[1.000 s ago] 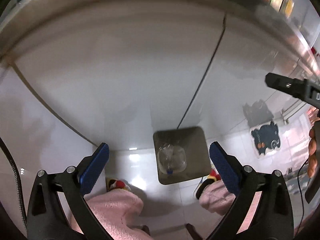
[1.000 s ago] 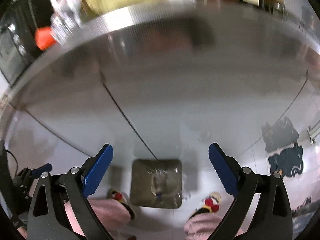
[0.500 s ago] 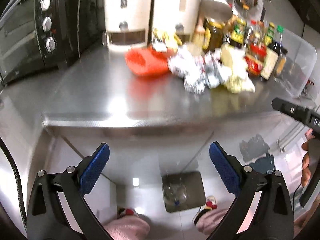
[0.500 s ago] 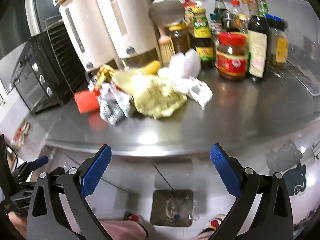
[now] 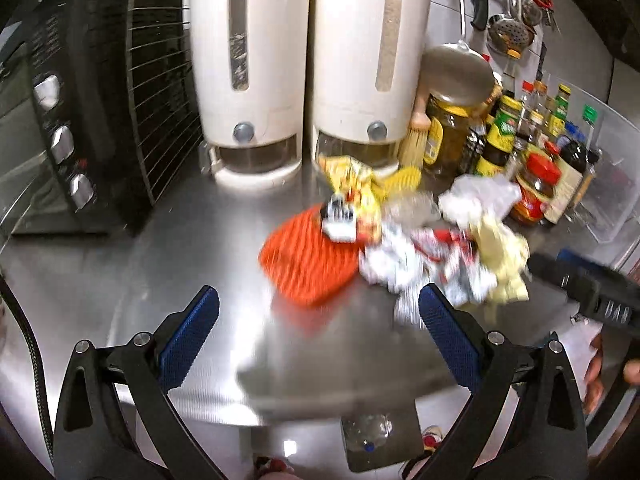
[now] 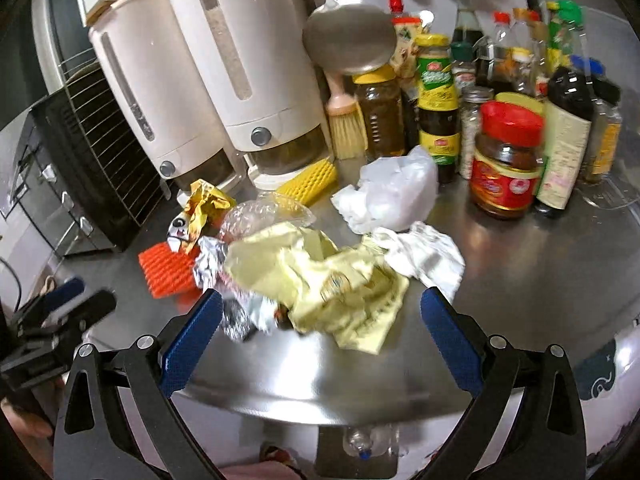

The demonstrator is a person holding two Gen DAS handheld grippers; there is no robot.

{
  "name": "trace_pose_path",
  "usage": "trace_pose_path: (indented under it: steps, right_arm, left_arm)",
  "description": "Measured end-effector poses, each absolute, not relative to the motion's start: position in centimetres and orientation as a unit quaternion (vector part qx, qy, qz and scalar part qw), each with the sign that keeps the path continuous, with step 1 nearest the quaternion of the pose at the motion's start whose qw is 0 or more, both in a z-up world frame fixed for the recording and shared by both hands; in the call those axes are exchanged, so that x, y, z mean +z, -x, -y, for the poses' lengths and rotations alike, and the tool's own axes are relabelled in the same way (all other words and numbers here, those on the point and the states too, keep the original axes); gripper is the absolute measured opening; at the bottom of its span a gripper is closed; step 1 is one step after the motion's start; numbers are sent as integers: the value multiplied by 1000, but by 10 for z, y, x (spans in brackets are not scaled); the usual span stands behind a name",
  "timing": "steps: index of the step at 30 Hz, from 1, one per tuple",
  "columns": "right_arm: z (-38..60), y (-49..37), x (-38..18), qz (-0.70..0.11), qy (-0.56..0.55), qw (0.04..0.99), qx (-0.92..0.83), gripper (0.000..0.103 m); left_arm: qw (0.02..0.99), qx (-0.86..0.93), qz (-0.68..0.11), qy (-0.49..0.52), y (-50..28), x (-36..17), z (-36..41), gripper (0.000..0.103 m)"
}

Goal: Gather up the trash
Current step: 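Grasp the yellow snack bag with the left tool while the right tool grasps the pale yellow wrapper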

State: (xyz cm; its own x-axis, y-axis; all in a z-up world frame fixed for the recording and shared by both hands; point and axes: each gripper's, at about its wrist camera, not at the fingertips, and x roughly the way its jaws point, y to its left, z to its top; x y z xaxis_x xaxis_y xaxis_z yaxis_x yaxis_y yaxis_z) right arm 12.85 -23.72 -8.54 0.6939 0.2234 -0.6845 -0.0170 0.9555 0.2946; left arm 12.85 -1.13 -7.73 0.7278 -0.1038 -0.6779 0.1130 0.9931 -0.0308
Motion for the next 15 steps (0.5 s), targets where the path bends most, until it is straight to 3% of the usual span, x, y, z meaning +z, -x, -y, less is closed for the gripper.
trace_pose_path:
  steps: [11, 14, 15]
  right_arm:
    - [224, -163, -101, -398, -114, 907, 72, 98]
    - [227, -171, -107, -407, -116, 903, 72, 92]
    - [229, -173, -109, -410, -119, 901, 71, 90]
  left_arm:
    - [921, -69, -384, -20, -224, -73, 39, 92]
    - [913, -69, -401, -18, -241, -84, 42, 91]
    - [910, -70, -409, -15, -247, -89, 42, 87]
